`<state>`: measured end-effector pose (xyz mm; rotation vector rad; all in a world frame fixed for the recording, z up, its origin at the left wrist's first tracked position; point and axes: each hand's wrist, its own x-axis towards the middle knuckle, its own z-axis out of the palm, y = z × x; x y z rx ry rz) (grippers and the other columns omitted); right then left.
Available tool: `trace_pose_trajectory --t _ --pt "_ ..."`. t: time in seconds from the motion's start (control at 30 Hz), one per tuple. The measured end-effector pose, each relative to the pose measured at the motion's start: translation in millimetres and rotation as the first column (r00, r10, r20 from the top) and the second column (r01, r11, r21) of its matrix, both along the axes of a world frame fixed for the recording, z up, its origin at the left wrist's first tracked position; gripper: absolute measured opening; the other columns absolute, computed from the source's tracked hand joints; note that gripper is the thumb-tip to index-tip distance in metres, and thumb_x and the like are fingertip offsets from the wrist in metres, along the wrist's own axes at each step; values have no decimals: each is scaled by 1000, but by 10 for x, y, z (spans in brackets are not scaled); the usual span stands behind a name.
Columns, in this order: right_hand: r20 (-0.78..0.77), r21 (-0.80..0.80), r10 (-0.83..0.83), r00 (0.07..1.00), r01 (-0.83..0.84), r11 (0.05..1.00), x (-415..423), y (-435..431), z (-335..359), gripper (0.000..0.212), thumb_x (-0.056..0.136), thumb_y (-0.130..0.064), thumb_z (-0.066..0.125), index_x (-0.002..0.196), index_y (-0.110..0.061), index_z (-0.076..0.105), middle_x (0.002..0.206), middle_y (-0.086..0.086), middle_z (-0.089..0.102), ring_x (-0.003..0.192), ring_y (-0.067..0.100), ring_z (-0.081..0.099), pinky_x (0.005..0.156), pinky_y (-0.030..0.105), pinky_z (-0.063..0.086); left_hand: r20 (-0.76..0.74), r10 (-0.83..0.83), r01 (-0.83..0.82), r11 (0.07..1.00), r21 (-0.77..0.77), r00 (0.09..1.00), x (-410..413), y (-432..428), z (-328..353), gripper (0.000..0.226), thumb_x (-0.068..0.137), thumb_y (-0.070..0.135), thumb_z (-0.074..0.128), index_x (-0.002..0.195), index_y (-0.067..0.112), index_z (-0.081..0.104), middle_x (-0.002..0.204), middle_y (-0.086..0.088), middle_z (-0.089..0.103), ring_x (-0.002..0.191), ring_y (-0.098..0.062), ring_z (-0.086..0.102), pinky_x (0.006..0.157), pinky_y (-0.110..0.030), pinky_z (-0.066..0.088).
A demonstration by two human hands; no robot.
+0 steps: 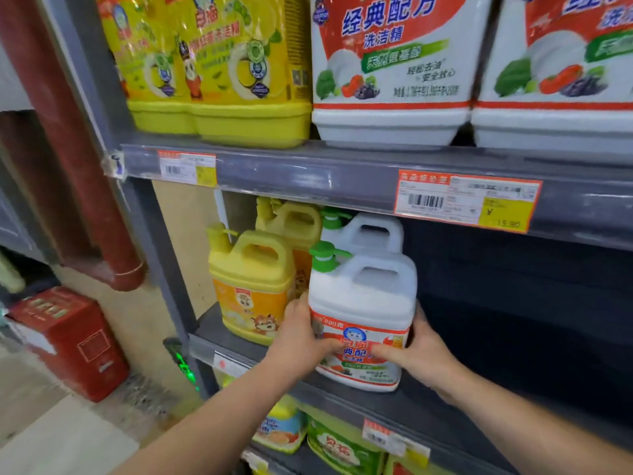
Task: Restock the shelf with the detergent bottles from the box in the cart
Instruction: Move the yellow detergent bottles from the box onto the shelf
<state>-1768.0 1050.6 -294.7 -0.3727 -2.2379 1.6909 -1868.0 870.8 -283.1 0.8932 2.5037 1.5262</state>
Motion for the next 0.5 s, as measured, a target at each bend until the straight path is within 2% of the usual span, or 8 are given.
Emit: trace_pose_trajectory --t 0.07,0.1,0.17,0.23,0.3,0.37,0.43,0.5 --pt "0 35 -30 1000 30 999 -39 -41 -31 92 61 -9 86 131 -35 32 106 -19 61 85 -14 62 63 4 48 -238 53 -69 996 -62 970 -29 -97 117 83 63 24 81 136 16 42 125 -3 48 117 -16 45 102 -33 39" --pt "10 40 -50 999 50 998 -59 -55 -42 89 61 -10 87 129 -33 33 104 -19 61 85 -10 64 63 6 49 -375 70 -102 993 -65 924 -50 -157 208 85 64 30 81 137 13 41 125 -6 48 117 -21 46 100 -35 41" --pt "46 40 -102 994 100 994 -90 -86 -53 83 62 -13 87 123 -32 33 99 -17 62 83 -4 63 60 9 49 -666 121 -217 974 -62 736 -148 -263 376 84 59 42 80 129 6 51 119 -16 56 109 -36 54 91 -45 46" --pt "60 55 -130 990 126 990 -127 -111 -50 74 63 -13 86 116 -34 39 96 -17 62 82 -5 62 58 9 49 -815 140 -343 936 -76 562 -310 -314 500 90 49 52 83 121 6 58 116 -19 59 111 -43 54 91 -54 44" --pt "50 83 -143 988 139 987 -171 -149 -45 60 65 -12 85 105 -37 47 94 -18 64 82 -5 63 57 8 49 -795 58 -387 893 -230 604 -457 -345 599 100 48 62 79 130 11 52 132 -16 51 130 -43 38 103 -61 28" --pt "33 97 -155 987 151 984 -206 -202 -39 56 66 -11 83 100 -39 50 93 -19 65 82 -6 63 57 6 49 -723 -4 -364 862 -353 691 -594 -364 600 106 57 71 68 142 16 38 147 -10 37 142 -35 19 111 -57 15" --pt "30 100 -172 985 169 981 -228 -262 -26 56 68 -11 83 102 -37 48 92 -20 63 79 -7 62 57 6 48 -711 -37 -336 864 -376 702 -678 -378 551 102 63 73 62 143 15 35 149 -9 34 142 -33 17 110 -51 19" --pt "30 97 -187 982 184 978 -241 -317 -15 56 69 -13 82 109 -32 49 94 -20 62 80 -7 60 59 7 48 -729 -45 -313 884 -348 683 -712 -399 511 96 65 67 66 139 12 41 145 -13 40 140 -37 24 108 -53 25"
